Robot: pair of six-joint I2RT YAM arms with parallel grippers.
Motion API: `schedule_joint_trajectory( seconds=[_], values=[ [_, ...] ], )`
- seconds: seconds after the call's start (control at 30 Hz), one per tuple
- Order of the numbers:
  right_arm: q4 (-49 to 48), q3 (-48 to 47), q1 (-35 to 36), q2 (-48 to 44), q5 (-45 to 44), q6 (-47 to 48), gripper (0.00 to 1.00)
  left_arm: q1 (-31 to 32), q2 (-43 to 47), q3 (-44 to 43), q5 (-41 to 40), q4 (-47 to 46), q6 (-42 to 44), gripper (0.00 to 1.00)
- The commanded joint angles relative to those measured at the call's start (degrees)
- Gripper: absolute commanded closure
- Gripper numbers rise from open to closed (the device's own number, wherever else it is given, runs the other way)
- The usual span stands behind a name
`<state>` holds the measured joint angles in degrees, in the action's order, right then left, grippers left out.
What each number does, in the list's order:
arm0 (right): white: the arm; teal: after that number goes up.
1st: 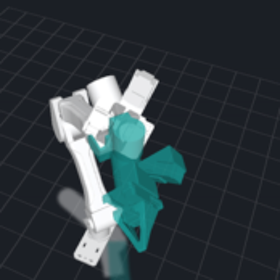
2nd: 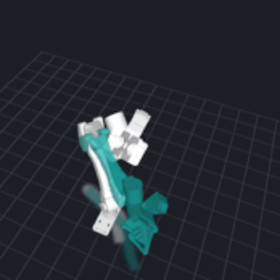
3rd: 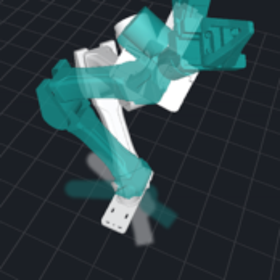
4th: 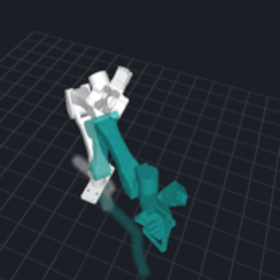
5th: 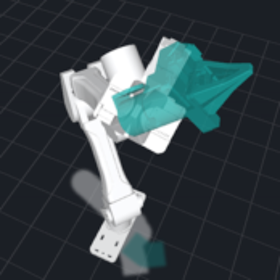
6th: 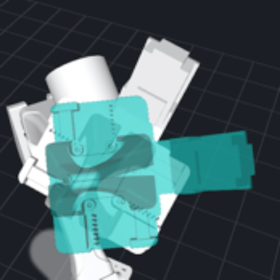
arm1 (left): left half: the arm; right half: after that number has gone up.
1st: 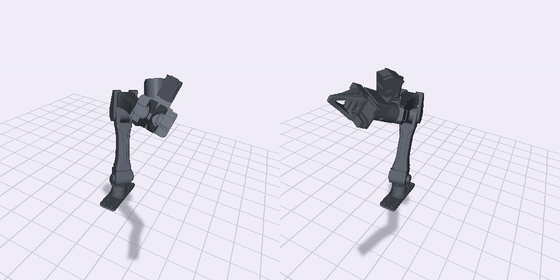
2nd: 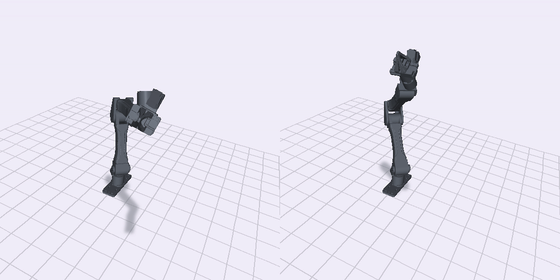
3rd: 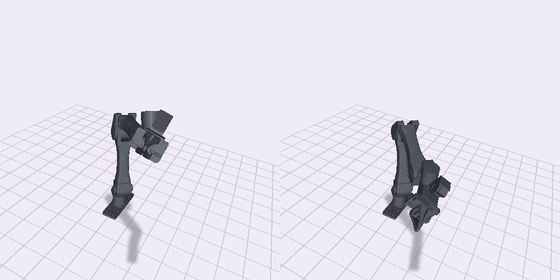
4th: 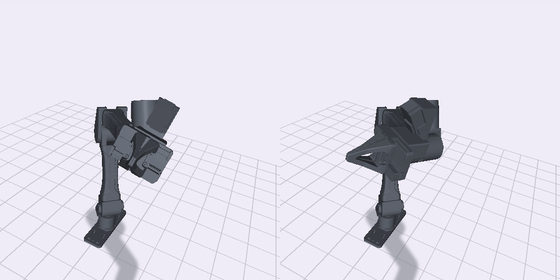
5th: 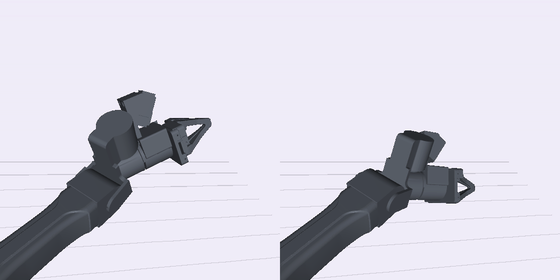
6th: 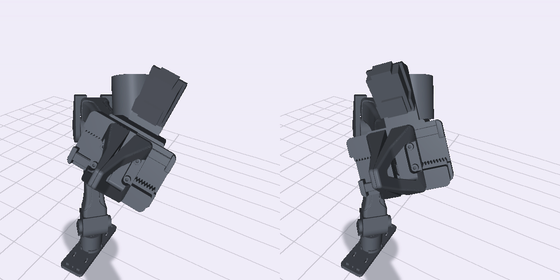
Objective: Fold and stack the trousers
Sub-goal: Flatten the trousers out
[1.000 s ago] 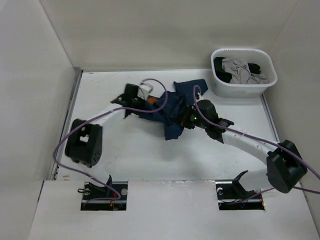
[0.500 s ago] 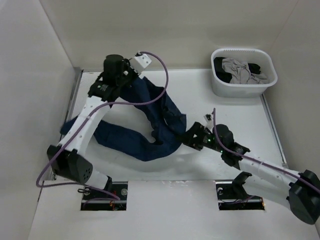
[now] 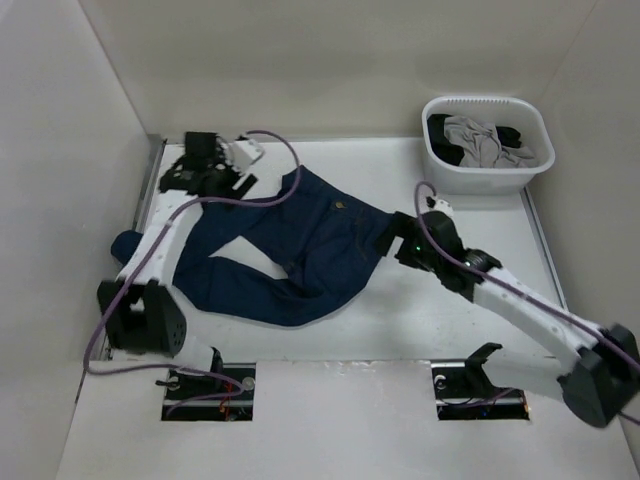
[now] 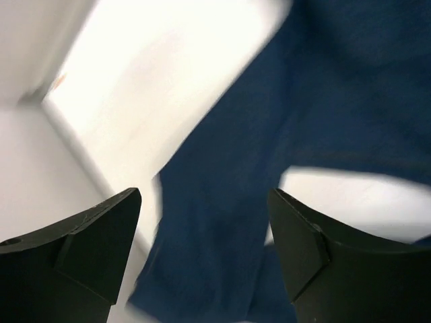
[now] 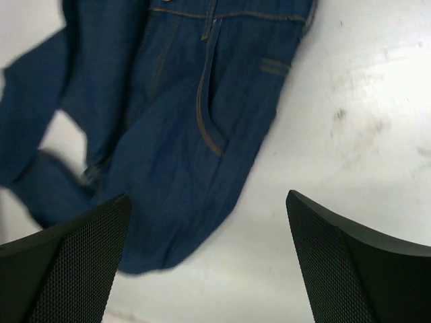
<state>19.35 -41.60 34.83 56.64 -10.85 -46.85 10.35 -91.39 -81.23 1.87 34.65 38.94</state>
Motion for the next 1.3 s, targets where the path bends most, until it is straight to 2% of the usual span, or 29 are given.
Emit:
schedule_joint_trajectory(
  seconds=[0.0,0.1,0.2,0.27,0.3,0.33,0.37,0.4,0.43,0.5,0.53,0.57,0.6,0.63,0.7,0.73,0.77,0.8,0.9,0.93,1.0,1.07,1.1,1.13,1.17,1.2,1.23,1.27],
  values=[
    [-7.4,-8.2,-3.4,15.6,-4.2,6.7,0.00,-7.2,13.5,5.4,0.7,8.1,3.9,0.25],
    [-8.7,-16.5,-11.2,30.2,-3.8,2.7,0.00,-14.5,23.1,17.7,-0.5,14.4,8.8,0.24],
    [-10.3,-19.6,-14.2,37.0,-3.3,2.0,0.00,-21.1,27.5,26.0,-1.4,13.6,8.8,0.24],
    [-10.3,-23.9,-15.4,44.2,-0.3,1.9,0.01,-28.5,29.8,31.9,-0.3,10.3,8.3,0.24],
    [-10.0,-25.4,-16.0,46.9,1.3,1.7,0.08,-30.8,30.1,33.5,0.3,8.6,8.3,0.24],
    [-10.2,-26.0,-16.3,48.8,2.9,0.6,0.22,-33.5,30.2,35.0,0.9,6.5,7.7,0.24],
    [-10.6,-26.1,-16.6,50.0,4.2,-0.9,0.39,-35.2,29.8,35.5,1.2,5.0,6.7,0.24],
    [-11.7,-24.6,-17.3,50.6,6.1,-3.7,0.65,-37.4,28.6,35.5,1.7,3.1,4.6,0.24],
    [-12.1,-24.1,-17.4,50.4,6.5,-4.3,0.68,-38.1,28.1,35.2,2.0,2.5,3.9,0.24],
    [-17.5,-18.2,-18.9,47.6,9.6,-6.3,0.84,-42.4,25.2,32.3,6.1,1.0,-0.9,0.24],
    [-18.0,-16.9,-19.4,46.9,10.7,-6.4,0.86,-43.6,24.0,31.1,7.8,1.2,-2.4,0.24],
    [-18.5,-15.1,-20.4,45.8,12.3,-6.6,0.86,-45.9,21.3,29.1,9.7,1.4,-5.4,0.24],
    [-18.7,-14.0,-20.8,45.1,12.9,-6.4,0.80,-47.0,19.7,28.2,10.2,1.5,-7.0,0.25],
    [-19.3,-11.8,-21.4,43.0,13.2,-6.0,0.46,-49.4,15.1,25.6,10.8,2.4,-12.1,0.27],
    [-20.7,-9.0,-21.4,40.4,12.8,-5.2,0.31,-49.8,11.0,23.3,11.8,4.4,-15.8,0.30],
    [-21.0,-7.6,-21.3,38.5,12.4,-5.3,0.25,-49.8,8.8,22.1,13.1,5.8,-17.6,0.31],
    [-21.0,-7.4,-21.3,38.0,12.3,-5.3,0.24,-49.6,8.4,22.0,13.3,6.0,-17.8,0.31],
    [-20.1,-6.7,-20.6,35.4,11.2,-4.9,0.21,-48.3,7.0,21.1,14.1,7.5,-18.6,0.36],
    [-16.3,-6.6,-18.1,33.0,8.5,-3.9,0.11,-47.7,6.4,20.3,13.9,6.6,-18.4,0.35],
    [-15.1,-7.0,-17.6,33.6,8.3,-3.7,0.00,-47.3,5.4,19.3,12.6,6.0,-17.8,0.35],
    [-14.5,-8.5,-16.7,36.9,9.4,-4.0,0.00,-44.3,1.6,15.8,4.0,3.6,-14.1,0.35],
    [-15.0,-9.5,-16.0,38.6,10.2,-4.2,0.00,-42.1,0.2,15.1,-0.1,1.6,-11.1,0.34],
    [-15.9,-12.8,-14.7,42.1,9.8,-5.6,0.00,-37.7,-1.5,16.9,-4.0,-3.1,-3.8,0.31],
    [-15.9,-13.3,-14.6,42.7,9.8,-5.9,0.00,-37.0,-1.9,17.4,-4.4,-3.8,-2.7,0.31],
    [-16.1,-14.7,-14.6,44.2,10.4,-6.7,0.05,-35.4,-2.8,18.5,-5.6,-4.8,-0.6,0.31],
    [-16.3,-16.0,-14.7,45.6,11.2,-7.4,0.20,-33.9,-3.8,19.5,-6.9,-5.2,1.3,0.32],
    [-16.5,-16.5,-14.6,46.1,11.7,-7.6,0.29,-33.1,-4.4,20.0,-7.0,-5.0,2.1,0.35],
    [-17.2,-16.7,-14.6,46.5,12.4,-8.0,0.50,-32.5,-4.7,20.5,-7.0,-4.9,2.5,0.39]
  ],
)
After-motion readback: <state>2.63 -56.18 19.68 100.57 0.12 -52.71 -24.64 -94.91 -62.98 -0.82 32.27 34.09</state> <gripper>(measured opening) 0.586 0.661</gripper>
